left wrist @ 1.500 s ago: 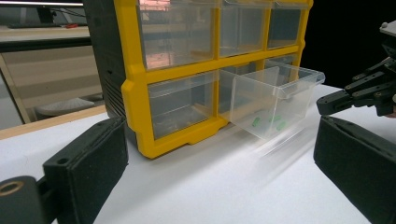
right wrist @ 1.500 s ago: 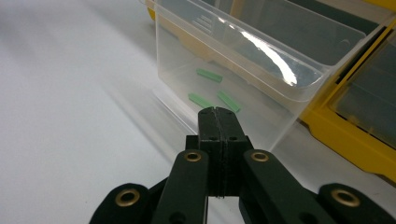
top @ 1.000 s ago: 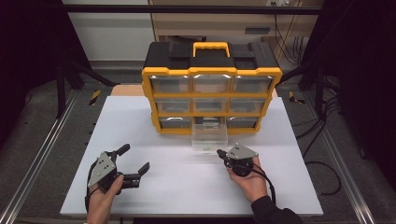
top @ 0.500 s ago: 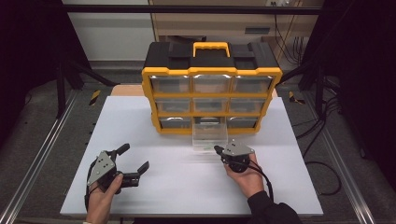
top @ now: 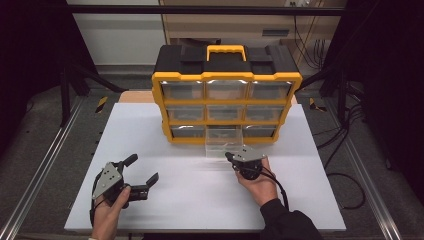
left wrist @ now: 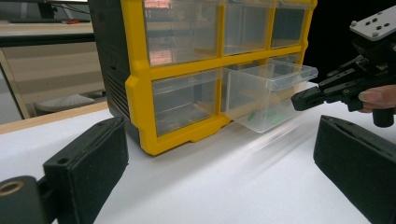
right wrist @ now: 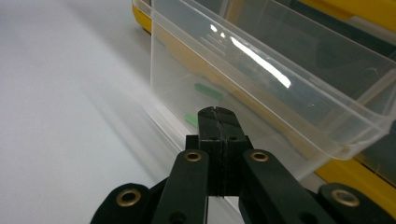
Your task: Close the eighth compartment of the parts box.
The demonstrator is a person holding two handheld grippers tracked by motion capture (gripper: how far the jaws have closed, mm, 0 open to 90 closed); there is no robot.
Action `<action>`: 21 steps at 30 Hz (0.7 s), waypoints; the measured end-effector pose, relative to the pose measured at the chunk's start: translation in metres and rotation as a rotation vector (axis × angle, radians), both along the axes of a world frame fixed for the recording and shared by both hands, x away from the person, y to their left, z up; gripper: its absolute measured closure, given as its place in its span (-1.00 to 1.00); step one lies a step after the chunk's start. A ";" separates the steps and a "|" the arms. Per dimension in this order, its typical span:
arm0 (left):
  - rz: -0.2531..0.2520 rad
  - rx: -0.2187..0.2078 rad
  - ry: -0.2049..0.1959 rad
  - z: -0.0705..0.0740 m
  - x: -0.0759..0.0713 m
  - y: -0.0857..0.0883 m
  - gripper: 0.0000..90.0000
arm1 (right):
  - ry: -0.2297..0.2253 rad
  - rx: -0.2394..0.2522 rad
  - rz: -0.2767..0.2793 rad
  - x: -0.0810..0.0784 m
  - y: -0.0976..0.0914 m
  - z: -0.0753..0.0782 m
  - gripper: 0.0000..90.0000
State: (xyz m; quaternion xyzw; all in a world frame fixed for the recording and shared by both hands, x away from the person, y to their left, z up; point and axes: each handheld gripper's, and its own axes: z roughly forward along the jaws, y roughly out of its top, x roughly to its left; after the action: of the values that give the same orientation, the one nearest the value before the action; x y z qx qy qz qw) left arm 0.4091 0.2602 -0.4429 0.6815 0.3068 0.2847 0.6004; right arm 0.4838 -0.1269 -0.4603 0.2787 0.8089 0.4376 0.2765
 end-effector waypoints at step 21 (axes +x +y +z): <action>0.021 -0.013 -0.006 0.001 0.001 0.007 -0.95 | 0.005 -0.010 -0.016 0.016 0.011 0.006 1.00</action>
State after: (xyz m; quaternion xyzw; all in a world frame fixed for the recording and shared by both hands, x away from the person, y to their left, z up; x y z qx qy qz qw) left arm 0.4100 0.2674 -0.4420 0.6734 0.3141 0.2910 0.6026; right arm 0.5003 -0.1157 -0.4548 0.2849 0.8096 0.4305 0.2795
